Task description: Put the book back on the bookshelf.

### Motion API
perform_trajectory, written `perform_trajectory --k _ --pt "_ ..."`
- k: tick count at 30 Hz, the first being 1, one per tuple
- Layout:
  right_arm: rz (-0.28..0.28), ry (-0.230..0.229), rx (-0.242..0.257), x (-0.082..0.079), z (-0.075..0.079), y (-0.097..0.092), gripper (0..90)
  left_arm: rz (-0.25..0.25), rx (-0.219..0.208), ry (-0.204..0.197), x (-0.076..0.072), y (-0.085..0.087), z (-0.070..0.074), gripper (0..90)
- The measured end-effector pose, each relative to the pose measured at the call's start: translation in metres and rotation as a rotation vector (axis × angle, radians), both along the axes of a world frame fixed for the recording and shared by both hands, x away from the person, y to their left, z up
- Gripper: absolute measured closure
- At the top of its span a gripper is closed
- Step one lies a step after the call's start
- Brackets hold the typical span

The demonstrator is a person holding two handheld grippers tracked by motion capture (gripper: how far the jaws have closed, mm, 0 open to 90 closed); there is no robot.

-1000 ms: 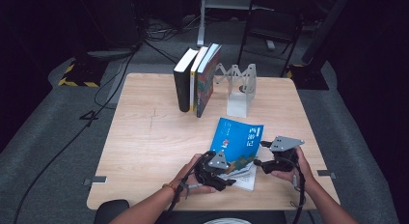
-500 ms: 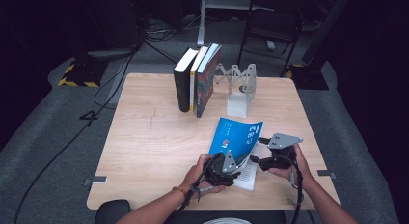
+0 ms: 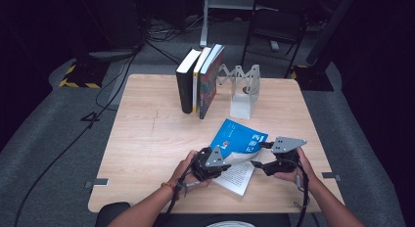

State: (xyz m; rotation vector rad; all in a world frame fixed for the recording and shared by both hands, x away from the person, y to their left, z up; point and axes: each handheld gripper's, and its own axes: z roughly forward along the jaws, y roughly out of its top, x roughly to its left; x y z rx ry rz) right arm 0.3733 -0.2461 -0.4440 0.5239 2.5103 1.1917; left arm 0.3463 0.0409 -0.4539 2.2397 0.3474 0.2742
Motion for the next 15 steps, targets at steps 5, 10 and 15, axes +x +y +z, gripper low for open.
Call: perform_trajectory --k 5,10,15 --pt "0.044 -0.016 -0.062 0.013 -0.010 0.013 32.1 -0.028 -0.005 0.016 0.005 0.017 0.001 78.7" --pt "0.069 -0.023 -0.088 0.022 -0.019 0.014 46.6 -0.033 -0.009 0.045 0.011 0.031 0.001 78.0" --pt "0.121 -0.087 -0.075 0.019 -0.020 0.015 60.6 -0.014 -0.012 0.060 0.017 0.037 0.002 74.0"
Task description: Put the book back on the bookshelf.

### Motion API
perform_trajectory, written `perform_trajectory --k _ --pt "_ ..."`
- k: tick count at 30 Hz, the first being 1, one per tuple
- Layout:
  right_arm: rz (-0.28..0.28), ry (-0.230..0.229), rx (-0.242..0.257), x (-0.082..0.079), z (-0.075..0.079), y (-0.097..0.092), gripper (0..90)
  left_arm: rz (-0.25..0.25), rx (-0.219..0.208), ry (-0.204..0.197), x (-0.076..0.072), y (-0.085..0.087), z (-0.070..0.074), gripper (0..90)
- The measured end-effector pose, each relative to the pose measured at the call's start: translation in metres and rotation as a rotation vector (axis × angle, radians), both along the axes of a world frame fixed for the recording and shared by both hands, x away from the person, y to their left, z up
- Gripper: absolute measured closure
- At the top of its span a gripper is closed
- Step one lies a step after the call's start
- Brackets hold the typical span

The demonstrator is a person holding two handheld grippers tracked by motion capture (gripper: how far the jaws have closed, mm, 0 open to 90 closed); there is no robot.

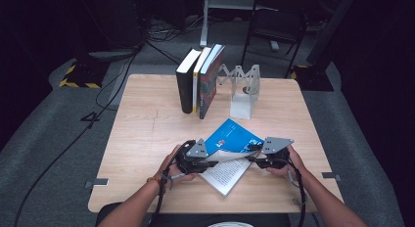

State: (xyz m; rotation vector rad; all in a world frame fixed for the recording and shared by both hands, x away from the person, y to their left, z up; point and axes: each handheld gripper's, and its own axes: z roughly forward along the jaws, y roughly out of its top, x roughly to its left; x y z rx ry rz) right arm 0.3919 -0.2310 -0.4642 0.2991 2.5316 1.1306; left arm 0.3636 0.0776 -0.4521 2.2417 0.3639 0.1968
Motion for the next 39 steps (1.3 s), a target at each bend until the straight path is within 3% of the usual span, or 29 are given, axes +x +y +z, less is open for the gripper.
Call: perform_trajectory --k 2,6,8,12,14,18,20,21,22,24,26,28,29,31,33,36,39 --pt "-0.002 -0.005 0.003 -0.001 0.000 0.001 62.1 0.029 0.029 0.007 -0.002 -0.007 -0.001 62.0" --pt "-0.012 -0.022 -0.006 -0.004 0.003 0.006 62.8 0.038 0.114 -0.077 -0.020 -0.029 0.001 47.4" --pt "-0.022 -0.022 -0.010 -0.006 0.004 0.008 62.9 0.074 0.137 -0.098 -0.022 -0.036 0.002 49.0" --pt "-0.035 -0.028 -0.022 -0.010 0.006 0.013 63.6 0.126 0.128 -0.130 -0.021 -0.035 0.002 64.3" --pt "-0.038 -0.015 -0.018 -0.011 0.006 0.014 64.1 0.137 0.106 -0.121 -0.020 -0.030 0.002 71.2" --pt "-0.021 -0.010 -0.004 -0.013 0.006 0.015 62.5 0.110 0.082 -0.113 -0.018 -0.023 -0.001 73.9" --pt "-0.017 0.010 0.009 -0.013 0.005 0.014 55.9 0.095 0.072 -0.104 -0.017 -0.019 -0.002 74.9" --pt "-0.022 0.006 0.010 -0.011 0.004 0.013 50.4 0.088 0.053 -0.096 -0.015 -0.016 -0.002 75.1" --pt "-0.067 -0.021 -0.012 -0.007 0.001 0.006 45.1 0.082 0.023 -0.076 -0.013 -0.011 -0.002 75.4" --pt "-0.081 -0.023 -0.011 -0.004 -0.001 0.001 44.6 0.067 -0.015 -0.053 -0.010 -0.002 -0.001 75.5" --pt "-0.126 -0.012 0.010 0.003 -0.003 -0.007 46.4 0.059 -0.040 -0.035 -0.009 0.004 -0.002 75.3" --pt "-0.123 0.001 0.023 0.008 -0.006 -0.013 49.2 0.060 -0.065 -0.005 -0.007 0.009 -0.002 74.9" --pt "-0.114 0.001 0.021 0.008 -0.007 -0.012 51.8 0.053 -0.056 -0.004 -0.006 0.010 -0.002 74.5" --pt "-0.067 -0.054 -0.023 0.003 -0.006 -0.009 58.4 0.058 -0.061 0.004 -0.007 0.011 -0.002 71.8" --pt "-0.057 -0.067 -0.033 0.001 -0.005 -0.007 61.1 0.063 -0.057 0.007 -0.007 0.012 -0.001 69.2" --pt "-0.036 -0.104 -0.052 -0.004 -0.001 -0.003 65.5 0.075 -0.036 0.000 -0.014 0.009 0.002 54.3" --pt "-0.026 -0.115 -0.077 -0.009 0.002 0.002 68.1 0.056 0.000 -0.039 -0.022 0.001 0.007 49.3"
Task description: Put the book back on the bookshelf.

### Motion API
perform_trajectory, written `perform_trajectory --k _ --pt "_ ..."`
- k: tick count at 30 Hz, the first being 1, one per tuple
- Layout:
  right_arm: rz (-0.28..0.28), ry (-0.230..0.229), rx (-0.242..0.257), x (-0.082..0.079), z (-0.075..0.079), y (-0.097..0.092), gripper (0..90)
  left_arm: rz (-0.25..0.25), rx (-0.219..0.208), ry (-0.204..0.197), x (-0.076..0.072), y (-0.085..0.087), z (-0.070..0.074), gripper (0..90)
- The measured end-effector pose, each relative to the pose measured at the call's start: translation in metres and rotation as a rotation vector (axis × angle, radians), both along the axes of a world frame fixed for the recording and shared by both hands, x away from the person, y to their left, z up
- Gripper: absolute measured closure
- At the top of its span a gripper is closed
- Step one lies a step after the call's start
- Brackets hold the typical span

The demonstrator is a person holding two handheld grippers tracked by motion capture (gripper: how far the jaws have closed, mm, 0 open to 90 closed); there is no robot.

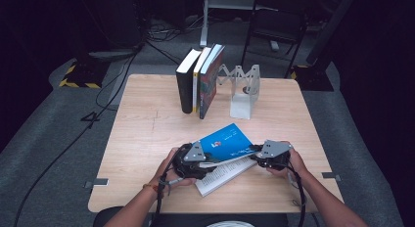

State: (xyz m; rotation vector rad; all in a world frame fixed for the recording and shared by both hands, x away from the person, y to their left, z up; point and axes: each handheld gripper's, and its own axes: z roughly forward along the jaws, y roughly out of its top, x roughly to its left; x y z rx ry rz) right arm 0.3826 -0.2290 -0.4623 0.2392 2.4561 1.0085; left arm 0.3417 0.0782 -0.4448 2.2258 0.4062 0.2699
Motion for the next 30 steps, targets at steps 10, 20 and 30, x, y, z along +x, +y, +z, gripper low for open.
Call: perform_trajectory --k 10,20,30 --pt "0.027 0.015 -0.004 -0.011 0.008 0.012 69.9 0.008 0.034 -0.047 0.002 0.018 0.002 72.9" --pt "0.111 0.088 0.107 0.005 -0.001 -0.002 67.3 -0.021 -0.038 0.022 0.015 0.035 -0.005 72.4" --pt "0.147 0.057 0.015 -0.008 0.008 0.019 77.2 0.107 0.013 -0.041 0.002 0.052 0.022 38.6"
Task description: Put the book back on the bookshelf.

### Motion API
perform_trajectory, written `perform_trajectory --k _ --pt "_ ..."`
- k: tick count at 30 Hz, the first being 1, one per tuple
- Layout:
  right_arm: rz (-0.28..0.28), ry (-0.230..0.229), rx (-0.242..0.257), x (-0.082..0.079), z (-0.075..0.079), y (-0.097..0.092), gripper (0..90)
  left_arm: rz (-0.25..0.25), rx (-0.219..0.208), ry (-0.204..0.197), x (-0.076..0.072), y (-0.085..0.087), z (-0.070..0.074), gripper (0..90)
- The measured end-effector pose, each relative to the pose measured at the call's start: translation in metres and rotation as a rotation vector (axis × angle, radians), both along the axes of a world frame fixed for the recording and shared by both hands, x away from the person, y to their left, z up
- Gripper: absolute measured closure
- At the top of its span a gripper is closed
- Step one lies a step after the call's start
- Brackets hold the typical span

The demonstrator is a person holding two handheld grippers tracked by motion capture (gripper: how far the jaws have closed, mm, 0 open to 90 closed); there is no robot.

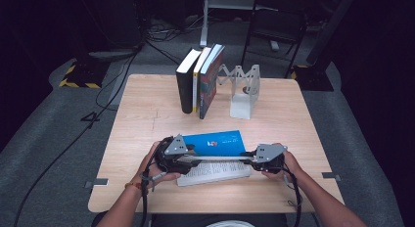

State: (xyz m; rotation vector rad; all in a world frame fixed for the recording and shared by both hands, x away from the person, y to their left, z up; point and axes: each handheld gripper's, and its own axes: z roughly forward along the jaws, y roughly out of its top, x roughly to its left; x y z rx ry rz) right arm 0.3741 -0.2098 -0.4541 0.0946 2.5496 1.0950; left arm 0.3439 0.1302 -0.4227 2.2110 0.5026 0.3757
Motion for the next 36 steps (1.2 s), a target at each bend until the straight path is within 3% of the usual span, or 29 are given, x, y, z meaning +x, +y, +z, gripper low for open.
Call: perform_trajectory --k 3,7,10,15,17,19,21,25,27,29,30,31,32,33,34,35,36 --pt "0.000 -0.005 -0.012 0.000 0.001 0.002 77.1 0.023 -0.022 0.001 -0.006 0.000 0.008 38.1" --pt "-0.009 0.002 -0.035 -0.002 0.005 0.009 77.1 0.011 0.016 -0.021 -0.014 -0.018 0.013 32.7" --pt "-0.010 0.007 -0.051 -0.003 0.007 0.016 77.2 0.022 0.050 -0.005 -0.012 -0.036 0.006 31.0" --pt "-0.009 0.016 -0.060 -0.004 0.009 0.022 77.2 0.041 0.068 0.019 -0.009 -0.048 -0.002 31.3" --pt "-0.007 0.017 -0.061 -0.005 0.010 0.025 77.2 0.046 0.105 0.027 -0.008 -0.055 -0.008 32.0" --pt "-0.006 0.019 -0.060 -0.005 0.011 0.027 77.2 0.055 0.122 0.050 -0.007 -0.060 -0.015 35.2" --pt "-0.005 0.014 -0.062 -0.005 0.012 0.030 77.1 0.058 0.146 0.039 -0.007 -0.062 -0.020 38.7" --pt "-0.003 0.013 -0.064 -0.006 0.012 0.032 76.3 0.093 0.136 0.026 -0.005 -0.060 -0.023 57.0" --pt "-0.002 0.015 -0.039 -0.005 0.012 0.032 74.1 0.079 0.112 0.027 -0.003 -0.055 -0.025 64.8" --pt "0.008 0.035 0.023 -0.003 0.012 0.028 68.7 0.066 0.112 0.024 -0.002 -0.053 -0.025 67.4" --pt "0.009 0.030 0.046 -0.001 0.011 0.026 60.7 0.062 0.107 0.023 -0.002 -0.052 -0.025 68.2" --pt "-0.021 0.017 0.045 0.003 0.008 0.023 51.5 0.058 0.107 0.021 -0.002 -0.051 -0.025 68.8" --pt "-0.026 0.031 0.039 0.006 0.006 0.022 50.1 0.054 0.104 0.019 -0.002 -0.050 -0.024 69.2" --pt "-0.029 0.056 0.049 0.012 0.002 0.019 50.6 0.049 0.098 0.016 -0.001 -0.049 -0.024 69.6" --pt "-0.036 0.059 0.056 0.015 0.000 0.017 54.6 0.046 0.083 0.022 0.000 -0.047 -0.024 70.0" --pt "-0.020 0.054 0.065 0.018 -0.003 0.016 64.5 0.044 0.072 0.029 0.001 -0.045 -0.023 70.4" --pt "-0.003 0.044 0.070 0.019 -0.004 0.015 66.9 0.044 0.072 0.029 0.001 -0.045 -0.023 70.8"
